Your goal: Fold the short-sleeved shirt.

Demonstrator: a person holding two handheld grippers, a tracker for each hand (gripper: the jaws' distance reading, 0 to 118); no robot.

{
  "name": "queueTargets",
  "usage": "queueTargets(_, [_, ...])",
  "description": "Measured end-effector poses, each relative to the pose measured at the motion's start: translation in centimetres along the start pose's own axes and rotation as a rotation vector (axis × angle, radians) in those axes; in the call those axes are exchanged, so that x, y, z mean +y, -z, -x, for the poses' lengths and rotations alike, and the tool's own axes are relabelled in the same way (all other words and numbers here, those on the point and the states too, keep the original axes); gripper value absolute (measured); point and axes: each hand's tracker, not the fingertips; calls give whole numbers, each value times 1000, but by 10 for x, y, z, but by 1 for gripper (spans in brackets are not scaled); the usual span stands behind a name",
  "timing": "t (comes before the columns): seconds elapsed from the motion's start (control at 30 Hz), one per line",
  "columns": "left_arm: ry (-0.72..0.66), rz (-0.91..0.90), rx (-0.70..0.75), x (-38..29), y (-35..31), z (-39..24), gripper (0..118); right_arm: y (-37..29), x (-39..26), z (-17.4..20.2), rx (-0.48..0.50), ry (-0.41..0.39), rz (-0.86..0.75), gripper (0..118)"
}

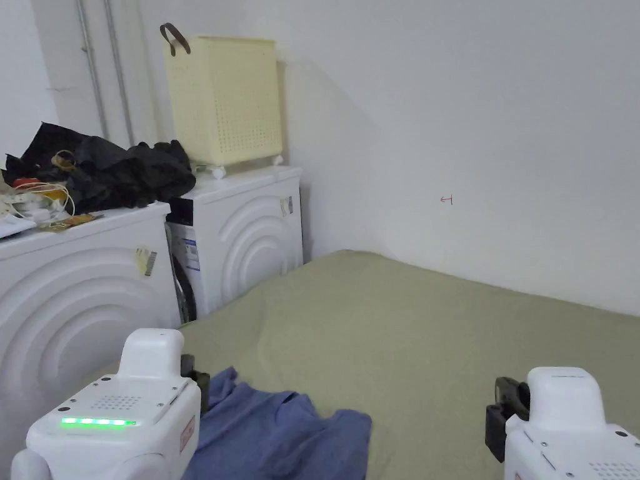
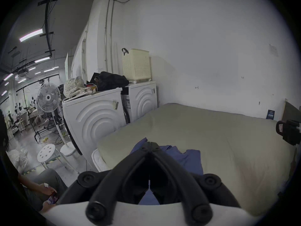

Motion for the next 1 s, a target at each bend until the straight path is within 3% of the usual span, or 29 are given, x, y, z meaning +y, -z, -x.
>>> queueTargets(0.3, [20,124,-60,-29,56,-17,0,16,-30,-2,-5,-10,78,0])
queueTargets(0.63, [3,501,-247,-100,196,-58,2,16,-98,-23,-57,-1,268,0])
queueTargets(0.67, [13,537,-266,-106,209,-62,12,16,-103,-26,-60,3,281,0])
queueTargets(0.7, [15,556,-296,-110,218,-65,41,16,-107,-28,-66,5,295,0])
queueTargets(0.73, [21,601,-316,-117,228,-70,96,16,-111,-30,-71,9,310,0])
queueTargets(0.77, [33,655,-313,-122,239,-74,118,15,-115,-33,-73,13,324,0])
queueTargets(0.9, [137,698,-244,-143,260,-92,118,9,-130,-39,-75,22,377,0])
queueTargets(1.0, [109,749,-261,-157,270,-93,116,4,-138,-41,-82,20,406,0])
